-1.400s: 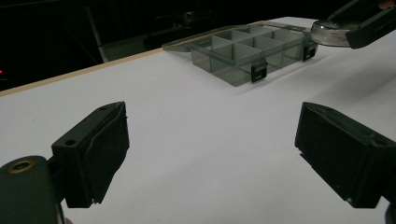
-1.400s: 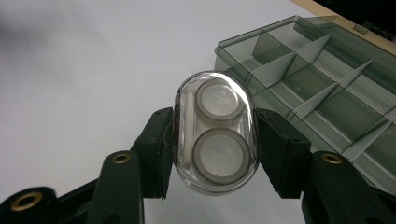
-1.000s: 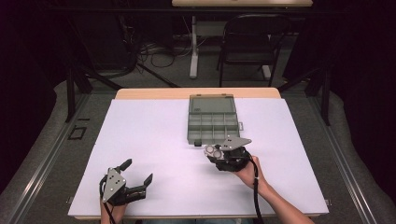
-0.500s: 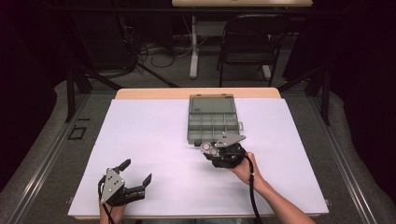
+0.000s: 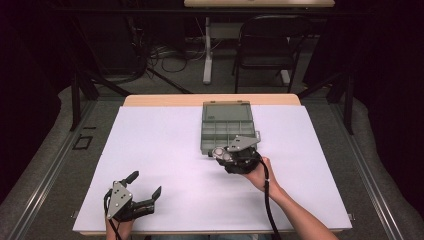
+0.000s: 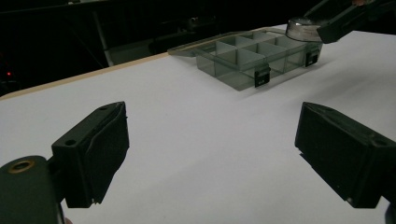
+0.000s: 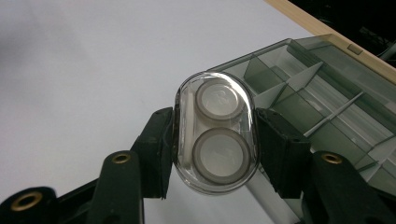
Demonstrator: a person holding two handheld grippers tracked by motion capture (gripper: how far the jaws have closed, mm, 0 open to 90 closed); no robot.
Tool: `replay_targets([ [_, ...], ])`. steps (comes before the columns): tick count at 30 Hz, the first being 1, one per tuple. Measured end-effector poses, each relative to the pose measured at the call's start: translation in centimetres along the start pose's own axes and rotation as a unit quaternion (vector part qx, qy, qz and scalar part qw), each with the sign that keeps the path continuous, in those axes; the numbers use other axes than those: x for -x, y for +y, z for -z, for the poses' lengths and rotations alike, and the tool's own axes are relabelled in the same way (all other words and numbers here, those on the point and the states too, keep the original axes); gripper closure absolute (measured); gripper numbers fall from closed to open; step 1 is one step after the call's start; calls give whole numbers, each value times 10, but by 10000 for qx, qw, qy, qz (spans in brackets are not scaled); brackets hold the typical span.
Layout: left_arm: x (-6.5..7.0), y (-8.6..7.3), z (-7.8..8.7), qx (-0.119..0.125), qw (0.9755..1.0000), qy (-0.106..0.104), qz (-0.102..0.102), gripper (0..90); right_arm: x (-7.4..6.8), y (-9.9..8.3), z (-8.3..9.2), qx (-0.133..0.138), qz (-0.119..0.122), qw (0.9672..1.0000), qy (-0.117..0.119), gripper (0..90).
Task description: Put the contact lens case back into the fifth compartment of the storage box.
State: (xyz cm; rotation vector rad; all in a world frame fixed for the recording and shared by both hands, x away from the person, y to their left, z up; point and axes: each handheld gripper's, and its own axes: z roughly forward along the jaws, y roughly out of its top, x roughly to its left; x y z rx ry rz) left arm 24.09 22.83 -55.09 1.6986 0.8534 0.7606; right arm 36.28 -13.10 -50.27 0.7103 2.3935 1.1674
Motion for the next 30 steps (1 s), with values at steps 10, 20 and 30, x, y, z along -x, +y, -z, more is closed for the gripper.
replay_targets([
  [10, -1, 0, 2, 28, 10000, 6, -15, 100, 4, 9, -6, -49, 31, 10000, -52, 492],
  [20, -2, 1, 3, 60, 10000, 75, 6, 100, 12, 20, -12, -55, 25, 10000, -63, 491],
  [30, -2, 0, 1, 25, 10000, 53, 19, 100, 13, 28, -17, -111, 90, 9999, -74, 491],
])
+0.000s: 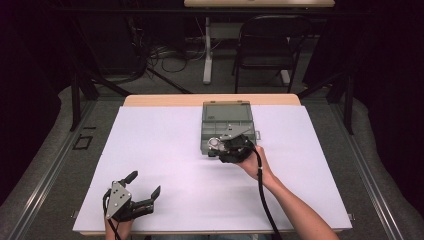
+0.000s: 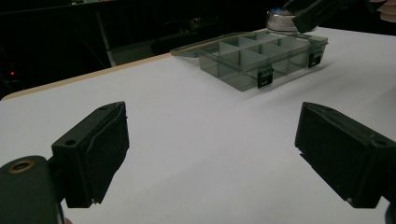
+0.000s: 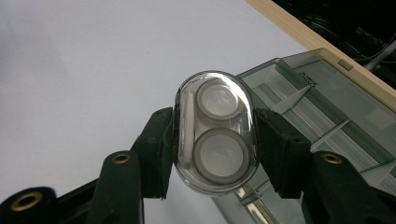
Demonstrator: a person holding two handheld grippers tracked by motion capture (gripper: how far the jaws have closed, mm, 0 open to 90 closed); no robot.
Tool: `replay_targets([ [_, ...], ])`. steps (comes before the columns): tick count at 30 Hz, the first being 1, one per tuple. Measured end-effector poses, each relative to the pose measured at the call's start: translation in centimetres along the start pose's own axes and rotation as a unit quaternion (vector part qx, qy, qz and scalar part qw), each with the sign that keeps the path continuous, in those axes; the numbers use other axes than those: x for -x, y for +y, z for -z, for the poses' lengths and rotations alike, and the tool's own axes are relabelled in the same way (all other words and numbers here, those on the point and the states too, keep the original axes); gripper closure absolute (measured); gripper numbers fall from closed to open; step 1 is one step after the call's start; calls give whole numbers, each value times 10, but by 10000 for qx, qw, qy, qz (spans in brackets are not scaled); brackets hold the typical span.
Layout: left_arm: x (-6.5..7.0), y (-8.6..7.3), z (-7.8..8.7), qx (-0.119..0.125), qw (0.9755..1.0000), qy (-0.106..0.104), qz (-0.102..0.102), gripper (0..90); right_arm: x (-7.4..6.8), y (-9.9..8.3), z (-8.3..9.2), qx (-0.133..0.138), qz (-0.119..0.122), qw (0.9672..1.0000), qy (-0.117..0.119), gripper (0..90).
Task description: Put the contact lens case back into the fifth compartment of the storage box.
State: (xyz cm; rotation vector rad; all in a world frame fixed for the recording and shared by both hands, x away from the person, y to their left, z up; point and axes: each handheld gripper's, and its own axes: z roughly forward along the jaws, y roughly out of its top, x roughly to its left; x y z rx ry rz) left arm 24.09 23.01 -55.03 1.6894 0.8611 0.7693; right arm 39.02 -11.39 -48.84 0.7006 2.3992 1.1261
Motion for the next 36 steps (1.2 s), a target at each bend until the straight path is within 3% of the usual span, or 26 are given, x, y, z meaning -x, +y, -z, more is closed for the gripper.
replay_targets([
  [24, 1, 0, 1, 22, 10000, 4, 0, 100, 12, 12, -14, -240, -50, 9997, -59, 491],
  [36, 0, 0, 1, 22, 10000, 9, -12, 100, 14, 22, -29, -516, -92, 9985, -142, 491],
])
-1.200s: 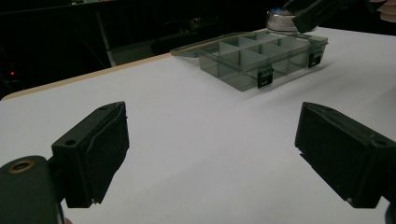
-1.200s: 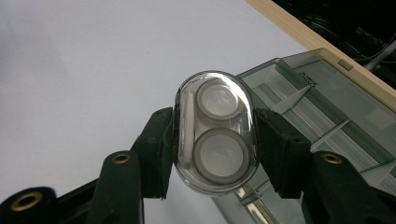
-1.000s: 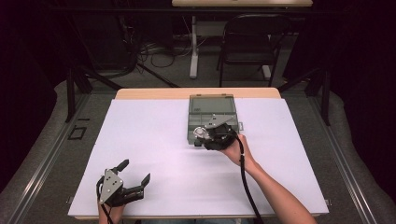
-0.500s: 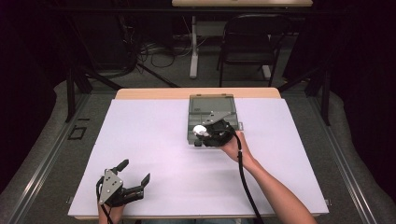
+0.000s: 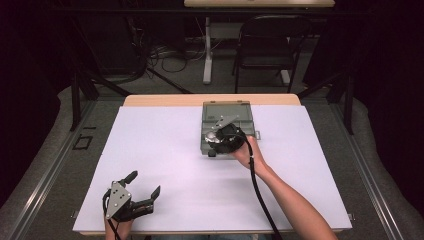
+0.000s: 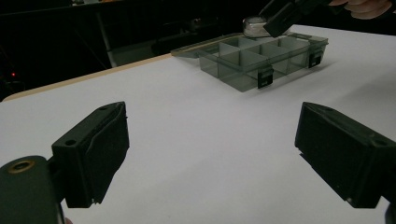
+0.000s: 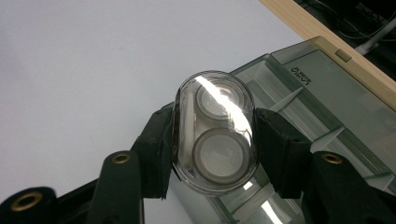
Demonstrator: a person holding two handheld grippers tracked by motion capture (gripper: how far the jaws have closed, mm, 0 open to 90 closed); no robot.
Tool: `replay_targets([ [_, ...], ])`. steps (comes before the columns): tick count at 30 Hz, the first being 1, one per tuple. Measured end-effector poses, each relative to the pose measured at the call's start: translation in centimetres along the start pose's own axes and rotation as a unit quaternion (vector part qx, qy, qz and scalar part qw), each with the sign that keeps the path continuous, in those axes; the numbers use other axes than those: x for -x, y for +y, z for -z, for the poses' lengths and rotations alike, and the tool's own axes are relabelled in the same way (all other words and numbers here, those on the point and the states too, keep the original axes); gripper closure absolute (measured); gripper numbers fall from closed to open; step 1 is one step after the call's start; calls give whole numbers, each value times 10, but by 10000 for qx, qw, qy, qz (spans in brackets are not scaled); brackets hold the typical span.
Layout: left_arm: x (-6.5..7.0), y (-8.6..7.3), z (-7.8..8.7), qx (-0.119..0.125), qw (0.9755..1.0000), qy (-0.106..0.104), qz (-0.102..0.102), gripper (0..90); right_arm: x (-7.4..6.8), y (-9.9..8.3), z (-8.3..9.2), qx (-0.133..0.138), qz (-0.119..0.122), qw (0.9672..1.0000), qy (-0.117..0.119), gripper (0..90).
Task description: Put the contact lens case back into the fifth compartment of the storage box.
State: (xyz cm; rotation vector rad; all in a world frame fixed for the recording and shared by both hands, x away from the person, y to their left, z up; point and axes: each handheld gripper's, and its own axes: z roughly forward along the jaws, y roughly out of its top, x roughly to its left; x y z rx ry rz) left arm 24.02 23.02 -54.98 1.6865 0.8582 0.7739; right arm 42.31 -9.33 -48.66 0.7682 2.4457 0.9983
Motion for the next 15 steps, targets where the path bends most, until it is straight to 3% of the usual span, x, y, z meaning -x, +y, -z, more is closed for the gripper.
replay_targets([
  [15, 1, 1, 1, -14, 10000, 66, -15, 100, 3, 18, -13, -404, 195, 9990, 62, 491],
])
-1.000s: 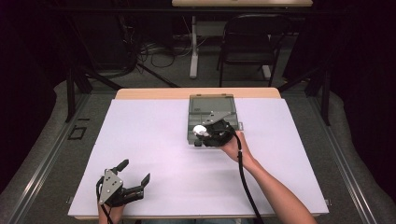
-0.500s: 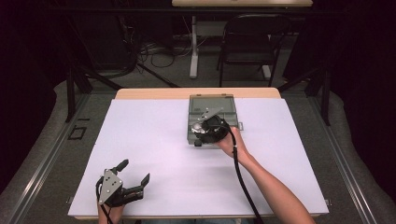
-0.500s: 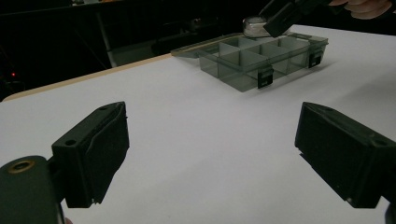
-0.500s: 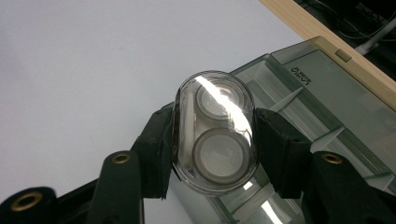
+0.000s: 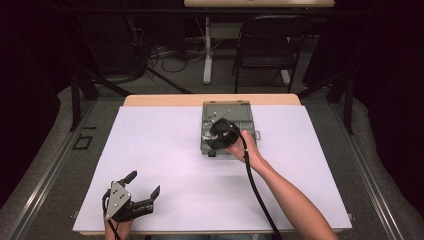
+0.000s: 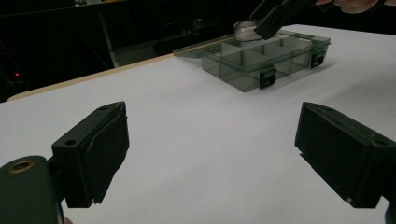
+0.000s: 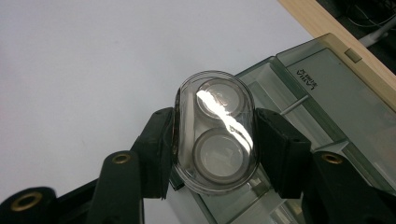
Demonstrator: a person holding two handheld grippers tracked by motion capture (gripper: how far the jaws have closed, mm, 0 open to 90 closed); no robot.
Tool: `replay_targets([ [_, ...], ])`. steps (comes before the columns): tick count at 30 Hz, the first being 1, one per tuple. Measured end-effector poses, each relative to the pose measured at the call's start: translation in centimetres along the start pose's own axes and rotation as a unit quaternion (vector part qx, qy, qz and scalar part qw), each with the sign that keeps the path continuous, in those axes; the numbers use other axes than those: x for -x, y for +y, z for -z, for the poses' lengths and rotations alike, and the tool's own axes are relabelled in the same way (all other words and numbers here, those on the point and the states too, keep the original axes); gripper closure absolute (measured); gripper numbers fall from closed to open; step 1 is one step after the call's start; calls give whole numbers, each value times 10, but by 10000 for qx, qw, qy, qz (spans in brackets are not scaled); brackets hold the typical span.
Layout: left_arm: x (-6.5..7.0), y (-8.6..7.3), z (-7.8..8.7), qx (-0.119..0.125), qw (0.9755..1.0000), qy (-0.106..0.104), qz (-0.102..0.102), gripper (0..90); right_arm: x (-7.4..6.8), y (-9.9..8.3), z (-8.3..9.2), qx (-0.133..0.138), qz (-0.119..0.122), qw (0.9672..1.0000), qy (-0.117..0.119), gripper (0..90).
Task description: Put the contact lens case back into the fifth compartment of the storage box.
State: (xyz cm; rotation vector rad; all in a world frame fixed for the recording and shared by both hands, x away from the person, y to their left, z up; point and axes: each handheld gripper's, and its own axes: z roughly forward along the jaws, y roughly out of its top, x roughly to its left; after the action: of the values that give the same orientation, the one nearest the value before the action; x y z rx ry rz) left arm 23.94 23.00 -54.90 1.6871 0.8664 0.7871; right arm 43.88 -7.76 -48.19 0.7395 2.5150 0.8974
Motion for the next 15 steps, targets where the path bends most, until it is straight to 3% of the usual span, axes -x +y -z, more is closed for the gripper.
replay_targets([
  [15, -1, 0, 0, 3, 10000, 0, 5, 100, 6, 7, -13, -460, 14, 9989, -36, 491],
])
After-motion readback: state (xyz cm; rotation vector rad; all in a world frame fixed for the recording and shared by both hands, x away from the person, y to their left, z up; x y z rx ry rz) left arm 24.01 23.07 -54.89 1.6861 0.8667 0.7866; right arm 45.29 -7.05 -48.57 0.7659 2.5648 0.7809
